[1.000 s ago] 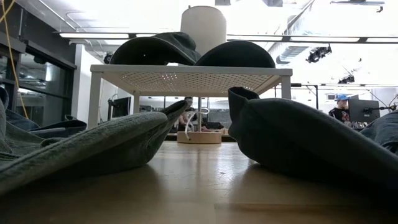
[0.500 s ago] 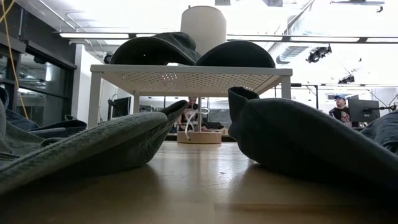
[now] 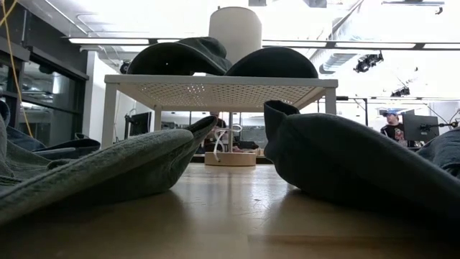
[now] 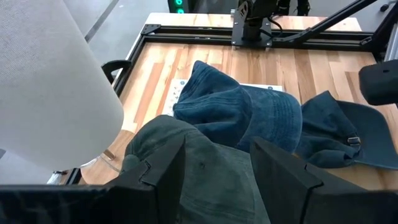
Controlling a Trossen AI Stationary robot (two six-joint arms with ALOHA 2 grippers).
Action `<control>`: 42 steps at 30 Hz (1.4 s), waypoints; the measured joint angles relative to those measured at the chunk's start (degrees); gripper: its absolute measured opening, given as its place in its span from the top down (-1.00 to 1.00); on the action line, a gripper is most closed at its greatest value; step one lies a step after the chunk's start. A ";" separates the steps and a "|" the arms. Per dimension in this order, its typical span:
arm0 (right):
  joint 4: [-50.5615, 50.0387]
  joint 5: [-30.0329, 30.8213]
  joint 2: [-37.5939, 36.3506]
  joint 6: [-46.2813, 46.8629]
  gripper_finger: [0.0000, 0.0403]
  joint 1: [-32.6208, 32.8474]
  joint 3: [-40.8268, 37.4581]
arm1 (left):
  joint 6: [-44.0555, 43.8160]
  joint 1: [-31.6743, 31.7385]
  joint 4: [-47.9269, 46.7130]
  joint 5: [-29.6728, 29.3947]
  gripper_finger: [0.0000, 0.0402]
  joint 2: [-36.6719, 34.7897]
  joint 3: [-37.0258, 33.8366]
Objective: Pick & Place hat
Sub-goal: Stack the bottom blue cap on the blue cap on the shelf
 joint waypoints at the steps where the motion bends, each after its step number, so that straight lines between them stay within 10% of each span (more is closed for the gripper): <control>1: 0.08 -2.12 0.06 -0.55 0.12 -0.04 0.00 | 0.00 -0.02 -0.01 0.02 0.12 0.00 0.00; 15: 4.06 -1.76 -4.25 10.84 0.12 0.19 -23.61 | 0.04 0.00 -0.04 0.50 0.12 0.00 0.00; 30: 12.95 24.83 -21.68 76.63 0.12 19.96 -47.06 | -0.10 0.00 -0.01 0.49 0.12 0.00 0.00; 42: 14.97 29.24 -18.46 78.63 0.12 19.66 -50.27 | -0.15 0.00 0.00 0.42 0.12 0.00 0.00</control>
